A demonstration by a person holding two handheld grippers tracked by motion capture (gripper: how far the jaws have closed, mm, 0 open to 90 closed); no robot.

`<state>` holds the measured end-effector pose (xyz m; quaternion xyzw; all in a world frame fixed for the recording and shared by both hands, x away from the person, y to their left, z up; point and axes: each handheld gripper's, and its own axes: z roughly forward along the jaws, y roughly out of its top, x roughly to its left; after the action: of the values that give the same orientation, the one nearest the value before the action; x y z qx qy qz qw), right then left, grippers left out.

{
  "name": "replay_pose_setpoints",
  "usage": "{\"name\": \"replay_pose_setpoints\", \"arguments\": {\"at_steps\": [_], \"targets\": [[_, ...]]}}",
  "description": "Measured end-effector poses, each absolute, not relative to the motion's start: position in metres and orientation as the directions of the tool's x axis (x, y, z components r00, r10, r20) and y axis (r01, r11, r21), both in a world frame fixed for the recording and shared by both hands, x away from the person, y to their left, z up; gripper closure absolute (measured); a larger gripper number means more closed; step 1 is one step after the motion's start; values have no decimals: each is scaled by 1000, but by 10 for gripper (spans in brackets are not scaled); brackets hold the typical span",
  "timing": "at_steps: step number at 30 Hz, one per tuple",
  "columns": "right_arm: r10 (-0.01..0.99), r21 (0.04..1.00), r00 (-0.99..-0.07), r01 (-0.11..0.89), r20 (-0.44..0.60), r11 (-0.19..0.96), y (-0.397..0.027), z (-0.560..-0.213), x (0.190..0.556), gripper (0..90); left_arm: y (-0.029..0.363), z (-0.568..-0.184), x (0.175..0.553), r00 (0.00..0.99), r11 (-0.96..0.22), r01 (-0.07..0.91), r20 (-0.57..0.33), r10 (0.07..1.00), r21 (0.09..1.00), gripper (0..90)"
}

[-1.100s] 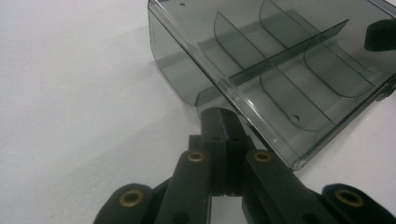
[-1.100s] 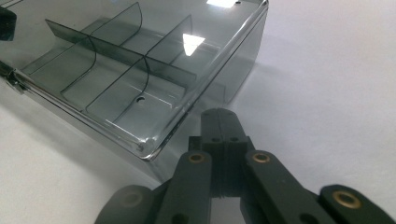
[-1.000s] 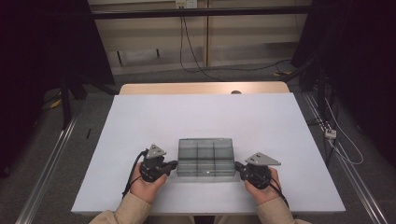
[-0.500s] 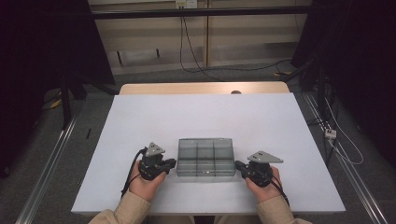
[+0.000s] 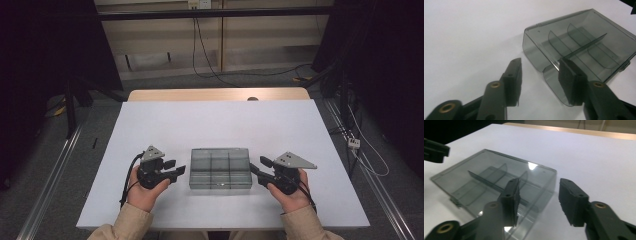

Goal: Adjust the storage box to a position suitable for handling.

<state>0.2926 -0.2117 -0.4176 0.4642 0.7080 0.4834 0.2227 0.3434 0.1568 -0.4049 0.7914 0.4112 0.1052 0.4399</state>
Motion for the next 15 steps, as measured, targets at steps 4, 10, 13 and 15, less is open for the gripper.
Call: {"name": "replay_pose_setpoints", "arguments": {"at_steps": [4, 10, 13, 15], "targets": [[871, 904, -470, 421, 145, 77, -208, -411, 292, 338, 160, -402, 345, 652, -284, 546, -186, 735, 788, 375], [805, 902, -559, 425, 201, 70, -196, -408, 292, 237, 160, -399, 345, 672, -309, 553, -195, 714, 774, 219], [774, 905, -603, 415, 193, 97, -188, -407, 289, 262, 159, -399, 344, 675, -300, 556, -211, 707, 776, 177], [759, 907, -622, 408, 194, 102, -183, -405, 287, 264, 159, -399, 344, 679, -301, 556, -214, 702, 774, 165]]}}
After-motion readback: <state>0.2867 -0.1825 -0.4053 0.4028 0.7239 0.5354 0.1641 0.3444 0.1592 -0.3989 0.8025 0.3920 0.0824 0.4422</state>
